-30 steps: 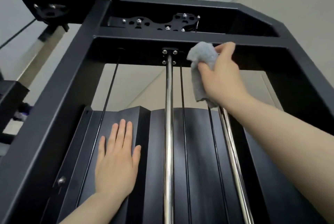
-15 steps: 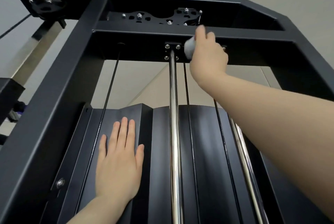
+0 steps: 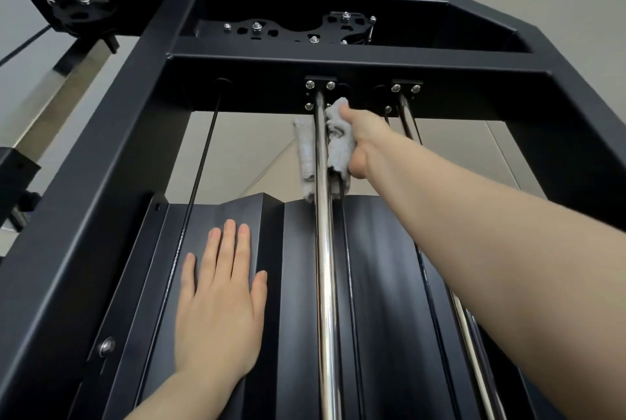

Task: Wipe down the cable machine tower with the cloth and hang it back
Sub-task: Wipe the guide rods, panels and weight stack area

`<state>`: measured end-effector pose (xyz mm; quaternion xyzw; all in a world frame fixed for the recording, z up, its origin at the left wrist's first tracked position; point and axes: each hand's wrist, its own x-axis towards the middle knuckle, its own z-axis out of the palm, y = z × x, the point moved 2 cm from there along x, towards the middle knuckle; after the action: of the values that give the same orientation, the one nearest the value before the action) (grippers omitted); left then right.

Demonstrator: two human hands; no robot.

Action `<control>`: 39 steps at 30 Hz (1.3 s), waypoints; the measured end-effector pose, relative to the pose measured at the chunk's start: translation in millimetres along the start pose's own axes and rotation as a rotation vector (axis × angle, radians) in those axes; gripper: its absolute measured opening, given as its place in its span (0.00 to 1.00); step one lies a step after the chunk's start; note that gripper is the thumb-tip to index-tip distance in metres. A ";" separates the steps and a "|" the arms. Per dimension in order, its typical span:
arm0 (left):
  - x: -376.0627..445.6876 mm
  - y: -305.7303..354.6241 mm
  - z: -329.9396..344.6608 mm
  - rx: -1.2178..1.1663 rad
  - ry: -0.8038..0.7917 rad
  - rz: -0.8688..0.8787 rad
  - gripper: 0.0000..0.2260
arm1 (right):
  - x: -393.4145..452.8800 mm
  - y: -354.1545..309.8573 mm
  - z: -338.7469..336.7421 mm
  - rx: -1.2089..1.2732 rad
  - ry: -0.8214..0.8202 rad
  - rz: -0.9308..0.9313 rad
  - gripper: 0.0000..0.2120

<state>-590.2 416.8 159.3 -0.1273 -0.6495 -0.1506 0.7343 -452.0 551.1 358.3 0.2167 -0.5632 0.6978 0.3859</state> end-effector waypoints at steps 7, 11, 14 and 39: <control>-0.2 0.8 -0.2 0.001 0.006 -0.006 0.27 | -10.4 21.2 -26.1 -0.116 0.063 0.026 0.12; 1.6 1.0 -0.8 0.010 0.001 -0.006 0.27 | -6.4 2.8 -14.6 -0.113 0.151 -0.072 0.14; 1.6 1.4 -1.6 -0.002 -0.011 -0.013 0.27 | -22.2 11.9 -14.9 -0.214 0.217 -0.160 0.14; -78.9 13.6 -20.3 -0.074 -0.126 -0.092 0.27 | -153.4 120.0 -68.6 -0.394 0.231 -0.280 0.02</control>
<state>-575.1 425.9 78.6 -0.1336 -0.6935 -0.1997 0.6792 -443.5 563.2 152.4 0.1321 -0.6049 0.5345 0.5753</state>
